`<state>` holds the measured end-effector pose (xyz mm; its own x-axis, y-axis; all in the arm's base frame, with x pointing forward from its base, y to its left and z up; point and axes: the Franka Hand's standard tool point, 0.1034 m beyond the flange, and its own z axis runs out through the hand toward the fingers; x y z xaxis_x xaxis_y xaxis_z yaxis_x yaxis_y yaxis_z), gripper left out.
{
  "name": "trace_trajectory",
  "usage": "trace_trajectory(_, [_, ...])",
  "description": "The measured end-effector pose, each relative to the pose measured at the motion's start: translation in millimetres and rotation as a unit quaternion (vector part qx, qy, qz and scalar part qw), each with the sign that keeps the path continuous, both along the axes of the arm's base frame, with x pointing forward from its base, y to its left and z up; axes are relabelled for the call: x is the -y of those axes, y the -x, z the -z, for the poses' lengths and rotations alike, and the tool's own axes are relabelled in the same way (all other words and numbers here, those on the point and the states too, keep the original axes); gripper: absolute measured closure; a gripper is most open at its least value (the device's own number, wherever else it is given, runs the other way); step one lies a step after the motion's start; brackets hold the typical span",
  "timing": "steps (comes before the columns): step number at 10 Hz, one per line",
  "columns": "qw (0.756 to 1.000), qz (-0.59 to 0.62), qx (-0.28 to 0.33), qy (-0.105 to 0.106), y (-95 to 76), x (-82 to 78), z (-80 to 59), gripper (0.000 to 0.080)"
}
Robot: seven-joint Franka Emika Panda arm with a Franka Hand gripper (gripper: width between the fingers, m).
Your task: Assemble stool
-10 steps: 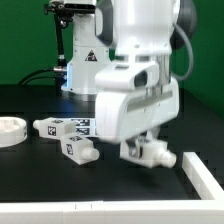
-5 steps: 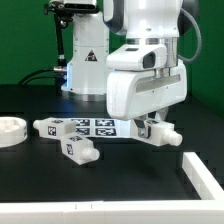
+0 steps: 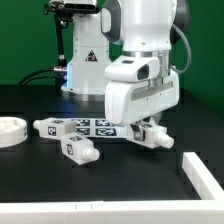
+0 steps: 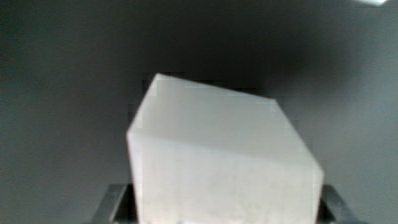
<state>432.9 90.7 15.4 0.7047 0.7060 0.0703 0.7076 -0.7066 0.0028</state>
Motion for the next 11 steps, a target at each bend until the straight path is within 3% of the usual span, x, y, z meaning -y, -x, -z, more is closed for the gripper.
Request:
trace_trajectory(4, [1.0,0.0,-0.006,0.001,2.0,0.4,2.9,0.0488])
trace_trajectory(5, [1.0,-0.001,-0.006,0.001,1.6,1.6,2.2,0.0261])
trace_trajectory(6, [1.0,-0.015,-0.017,0.008,2.5,12.8,-7.4,0.0261])
trace_trajectory(7, [0.999,-0.02,-0.026,0.016,1.4,28.1,-25.3,0.0174])
trace_trajectory(9, [0.998,-0.039,-0.044,0.024,-2.8,69.8,-58.4,0.0155])
trace_trajectory(10, [0.998,-0.037,-0.04,0.023,-4.3,81.9,-61.0,0.0151])
trace_trajectory(11, [0.998,-0.034,-0.043,0.023,-2.8,78.3,-57.8,0.0151])
